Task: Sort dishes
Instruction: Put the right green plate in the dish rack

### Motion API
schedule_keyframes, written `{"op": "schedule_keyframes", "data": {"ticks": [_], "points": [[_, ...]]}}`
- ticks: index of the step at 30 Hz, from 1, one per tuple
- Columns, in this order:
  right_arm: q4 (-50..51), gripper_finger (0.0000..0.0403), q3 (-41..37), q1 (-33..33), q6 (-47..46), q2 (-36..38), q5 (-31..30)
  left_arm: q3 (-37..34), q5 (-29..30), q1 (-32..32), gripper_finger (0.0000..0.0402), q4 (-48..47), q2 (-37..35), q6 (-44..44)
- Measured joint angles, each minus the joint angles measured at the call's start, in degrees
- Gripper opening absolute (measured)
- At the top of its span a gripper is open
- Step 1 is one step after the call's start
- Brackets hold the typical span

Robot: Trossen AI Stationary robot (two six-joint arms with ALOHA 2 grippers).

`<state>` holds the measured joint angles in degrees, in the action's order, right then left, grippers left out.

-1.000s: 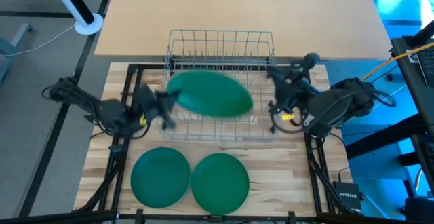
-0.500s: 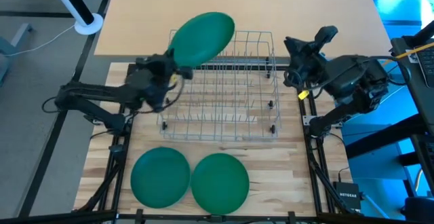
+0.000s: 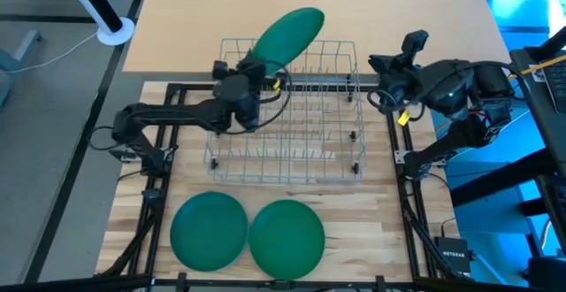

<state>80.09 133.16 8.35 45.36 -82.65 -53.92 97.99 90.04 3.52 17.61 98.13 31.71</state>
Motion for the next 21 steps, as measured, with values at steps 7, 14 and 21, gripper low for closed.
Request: {"op": "schedule_keyframes", "data": {"ticks": [7, 14, 21], "points": [[4.5, 0.0044, 0.0, -5.1, -0.1, 1.3, 1.9, 5.8, 0.0, 3.1, 0.0004, 0.0, 3.8, 6.4], [4.5, 0.0044, 0.0, -9.2, -0.1, 4.4, 11.7, 6.0, 0.0, 6.1, 0.0004, -0.2, 3.8, 11.7], [4.5, 0.0044, 0.0, -11.2, -1.4, 6.6, 15.1, 6.0, 0.0, 8.3, 0.0003, -0.8, 4.0, 19.1]]}}
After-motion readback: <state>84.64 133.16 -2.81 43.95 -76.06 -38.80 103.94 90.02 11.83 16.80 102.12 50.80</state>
